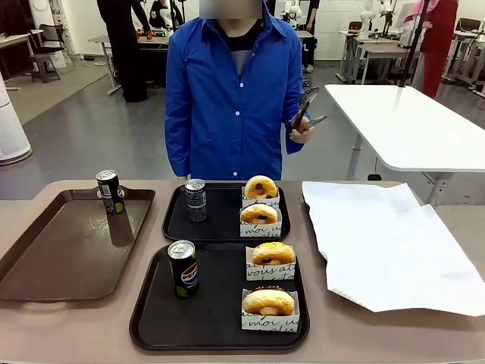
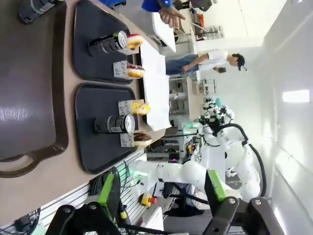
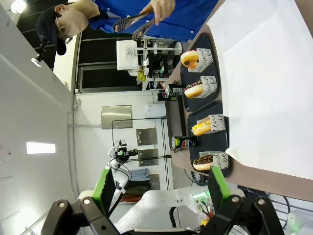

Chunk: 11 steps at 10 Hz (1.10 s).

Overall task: Set up donuts and drinks on trays.
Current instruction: Pick up one Pepsi coke from the Handle tray and place it on the Flat Tray without a Pepsi coke.

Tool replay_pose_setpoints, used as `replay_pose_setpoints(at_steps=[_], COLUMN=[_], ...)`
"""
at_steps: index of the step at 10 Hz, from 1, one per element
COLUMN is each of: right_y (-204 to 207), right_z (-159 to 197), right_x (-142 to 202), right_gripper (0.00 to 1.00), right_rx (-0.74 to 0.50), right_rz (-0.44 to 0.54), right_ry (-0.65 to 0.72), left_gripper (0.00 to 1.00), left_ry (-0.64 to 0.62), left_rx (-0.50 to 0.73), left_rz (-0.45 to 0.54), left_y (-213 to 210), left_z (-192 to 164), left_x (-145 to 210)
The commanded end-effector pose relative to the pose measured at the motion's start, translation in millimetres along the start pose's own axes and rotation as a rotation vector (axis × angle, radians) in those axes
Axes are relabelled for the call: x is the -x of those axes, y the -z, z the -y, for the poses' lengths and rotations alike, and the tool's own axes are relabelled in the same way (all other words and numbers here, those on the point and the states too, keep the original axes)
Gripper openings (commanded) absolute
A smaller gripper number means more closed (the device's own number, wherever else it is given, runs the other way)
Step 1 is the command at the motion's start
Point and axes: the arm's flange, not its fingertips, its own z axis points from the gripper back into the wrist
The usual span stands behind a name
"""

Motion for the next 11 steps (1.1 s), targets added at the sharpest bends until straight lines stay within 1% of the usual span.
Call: replay_pose_setpoints(at_steps=[1,11], right_y=[-0.1,-0.1], right_z=[-0.2,-0.2], right_x=[0.1,0.1], right_gripper=[1.0,1.0], right_rx=[-0.016,-0.016], right_rz=[-0.003,-0.003], right_ry=[-0.007,-0.007], left_gripper=[0.91,0.91], left_ry=[-0.01,-0.01], left_rx=[0.012,0.012], left_rz=[0.022,0.022], left_y=[-4.3,-4.3], left_z=[-3.7,-3.7], left_x=[-1.5,-1.5])
